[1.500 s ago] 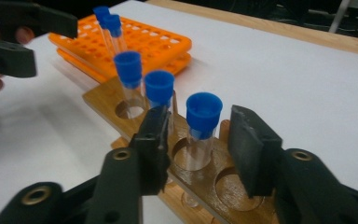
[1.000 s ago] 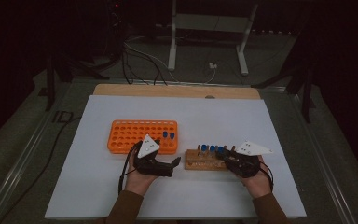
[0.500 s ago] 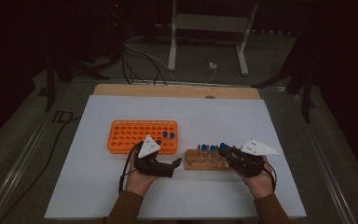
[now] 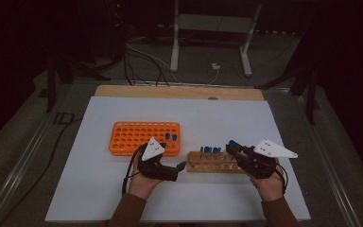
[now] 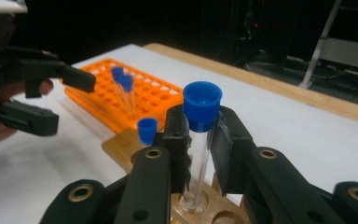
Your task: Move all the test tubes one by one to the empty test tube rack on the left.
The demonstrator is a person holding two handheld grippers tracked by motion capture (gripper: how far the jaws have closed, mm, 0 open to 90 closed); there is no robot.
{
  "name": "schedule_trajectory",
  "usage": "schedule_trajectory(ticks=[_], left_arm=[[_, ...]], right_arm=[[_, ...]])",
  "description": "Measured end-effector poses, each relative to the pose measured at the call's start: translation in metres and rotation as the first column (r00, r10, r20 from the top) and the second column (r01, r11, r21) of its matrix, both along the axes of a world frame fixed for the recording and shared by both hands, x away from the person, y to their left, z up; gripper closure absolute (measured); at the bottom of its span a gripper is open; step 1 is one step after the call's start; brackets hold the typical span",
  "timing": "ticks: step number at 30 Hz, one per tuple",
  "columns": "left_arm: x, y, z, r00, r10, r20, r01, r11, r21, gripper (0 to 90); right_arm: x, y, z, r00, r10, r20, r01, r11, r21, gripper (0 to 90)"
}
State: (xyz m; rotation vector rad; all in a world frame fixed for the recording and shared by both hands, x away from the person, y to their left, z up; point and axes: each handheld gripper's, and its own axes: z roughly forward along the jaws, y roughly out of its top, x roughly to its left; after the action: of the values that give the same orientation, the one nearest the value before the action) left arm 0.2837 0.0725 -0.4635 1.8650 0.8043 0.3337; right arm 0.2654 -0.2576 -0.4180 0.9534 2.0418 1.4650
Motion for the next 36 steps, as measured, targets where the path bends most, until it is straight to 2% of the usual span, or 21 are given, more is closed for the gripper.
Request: schedule_trajectory(ticks=[3,7,14,17,29,36], left_arm=[[-0.002,-0.003,0.002,0.9999,-0.006,0.015,0.006,1.0000,0.007,1.2],[-0.005,-0.007,0.006,0.9994,-0.018,0.030,0.017,0.9997,0.019,1.2],[-0.011,-0.014,0.013,0.9976,-0.044,0.053,0.043,0.9990,0.013,1.7],[-0.014,-0.017,0.016,0.9955,-0.053,0.078,0.053,0.9986,0.006,4.8],[-0.022,-0.032,0.019,0.9907,-0.103,0.089,0.103,0.9946,-0.002,7.4],[-0.029,-0.046,0.016,0.9867,-0.133,0.094,0.131,0.9911,0.027,16.2]], right_arm=[[-0.002,0.000,0.004,0.9998,0.018,-0.002,-0.018,0.9995,0.027,77.4],[-0.004,0.002,0.006,0.9991,0.040,-0.013,-0.040,0.9987,0.031,77.4],[-0.007,0.010,0.006,0.9950,0.092,-0.038,-0.091,0.9951,0.040,77.3],[-0.008,0.016,0.004,0.9925,0.112,-0.049,-0.111,0.9933,0.032,77.3],[-0.012,0.036,-0.002,0.9817,0.175,-0.076,-0.174,0.9846,0.021,77.1],[-0.014,0.045,-0.006,0.9764,0.193,-0.097,-0.193,0.9812,0.013,77.1]])
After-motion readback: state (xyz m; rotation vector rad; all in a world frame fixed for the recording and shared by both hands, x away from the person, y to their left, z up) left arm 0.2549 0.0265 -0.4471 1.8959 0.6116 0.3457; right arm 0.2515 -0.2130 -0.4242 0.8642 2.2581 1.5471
